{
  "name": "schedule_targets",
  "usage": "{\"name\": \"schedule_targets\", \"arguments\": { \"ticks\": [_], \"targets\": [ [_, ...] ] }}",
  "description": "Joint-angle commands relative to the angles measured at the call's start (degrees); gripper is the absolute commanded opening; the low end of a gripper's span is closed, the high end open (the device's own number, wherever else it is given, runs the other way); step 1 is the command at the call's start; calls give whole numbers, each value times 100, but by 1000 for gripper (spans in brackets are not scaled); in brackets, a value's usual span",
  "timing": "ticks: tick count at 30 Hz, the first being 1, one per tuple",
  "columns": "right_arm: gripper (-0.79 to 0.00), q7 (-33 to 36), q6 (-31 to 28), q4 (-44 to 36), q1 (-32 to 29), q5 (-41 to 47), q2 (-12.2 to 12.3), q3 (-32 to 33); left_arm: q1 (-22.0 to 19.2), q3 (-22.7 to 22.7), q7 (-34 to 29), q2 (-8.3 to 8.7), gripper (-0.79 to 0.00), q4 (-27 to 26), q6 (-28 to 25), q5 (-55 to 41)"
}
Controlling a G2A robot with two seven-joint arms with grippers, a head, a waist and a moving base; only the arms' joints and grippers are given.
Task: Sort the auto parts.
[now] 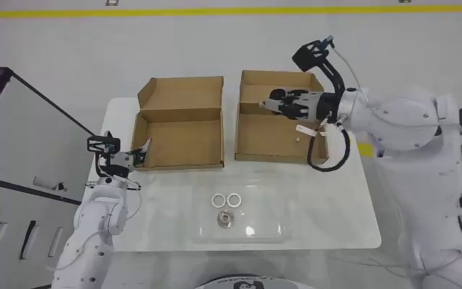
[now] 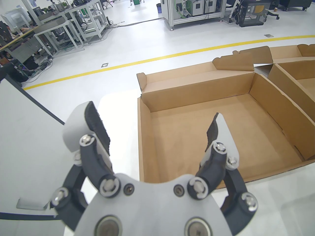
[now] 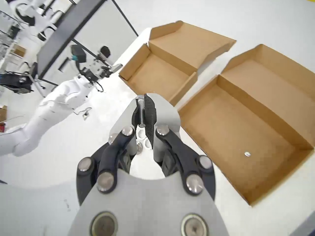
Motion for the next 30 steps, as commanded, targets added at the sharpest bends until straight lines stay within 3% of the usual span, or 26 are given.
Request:
{"name": "schedule_targets", "arguments": {
  "ticks": [1,15,30],
  "targets": [
    [-785,127,10,139,173,-366,3,-197,0,0,0,0,0,0,0,0],
    [-785,785,-128,1157,1005,-1515,-46,-1225,0,0,0,0,0,0,0,0],
    [-785,1022,-139,2227,1362,-1971,-216,-2178,0,0,0,0,0,0,0,0]
  ]
}}
